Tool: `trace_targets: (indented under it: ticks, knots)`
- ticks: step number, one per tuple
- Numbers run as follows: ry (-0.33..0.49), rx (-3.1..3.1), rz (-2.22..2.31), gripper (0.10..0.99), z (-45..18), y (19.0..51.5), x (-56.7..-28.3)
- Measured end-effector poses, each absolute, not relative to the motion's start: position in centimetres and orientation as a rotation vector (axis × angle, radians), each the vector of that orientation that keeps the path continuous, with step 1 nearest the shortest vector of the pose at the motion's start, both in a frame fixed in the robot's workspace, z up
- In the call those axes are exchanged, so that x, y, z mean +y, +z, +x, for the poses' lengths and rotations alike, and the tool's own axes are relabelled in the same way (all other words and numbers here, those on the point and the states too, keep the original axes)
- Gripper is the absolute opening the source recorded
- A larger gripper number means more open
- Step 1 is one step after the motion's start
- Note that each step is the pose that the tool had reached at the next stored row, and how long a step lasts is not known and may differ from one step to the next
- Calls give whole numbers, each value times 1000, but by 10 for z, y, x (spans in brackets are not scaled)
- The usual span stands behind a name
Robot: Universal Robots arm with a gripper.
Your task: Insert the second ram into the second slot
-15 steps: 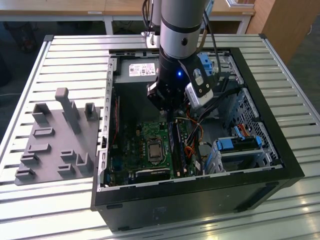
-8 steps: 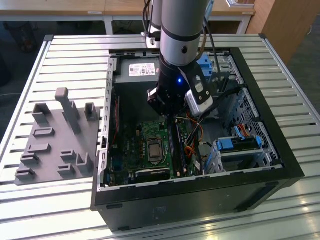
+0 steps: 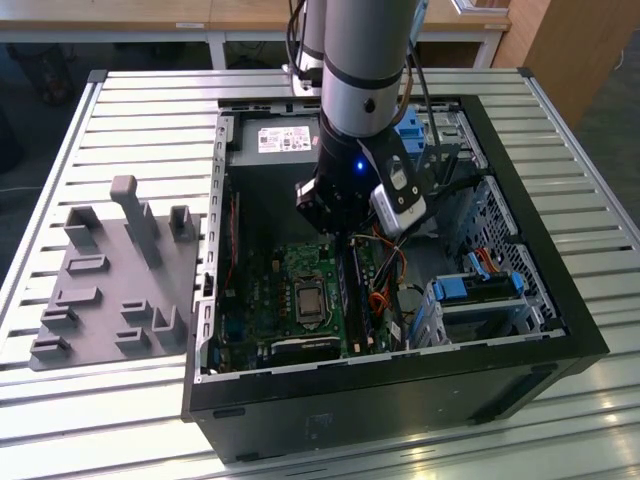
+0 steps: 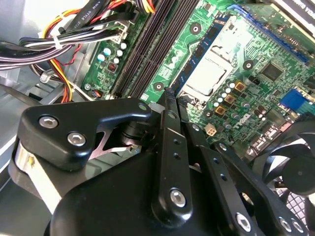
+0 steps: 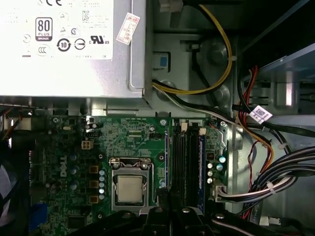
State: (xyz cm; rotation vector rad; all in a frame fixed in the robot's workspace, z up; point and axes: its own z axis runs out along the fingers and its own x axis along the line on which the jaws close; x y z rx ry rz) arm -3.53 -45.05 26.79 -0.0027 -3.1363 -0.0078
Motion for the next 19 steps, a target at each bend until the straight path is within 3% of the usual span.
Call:
trace_targets:
  ticks: [19]
  knots:
    - [-8, -3136, -3, 129, -35, 259, -450]
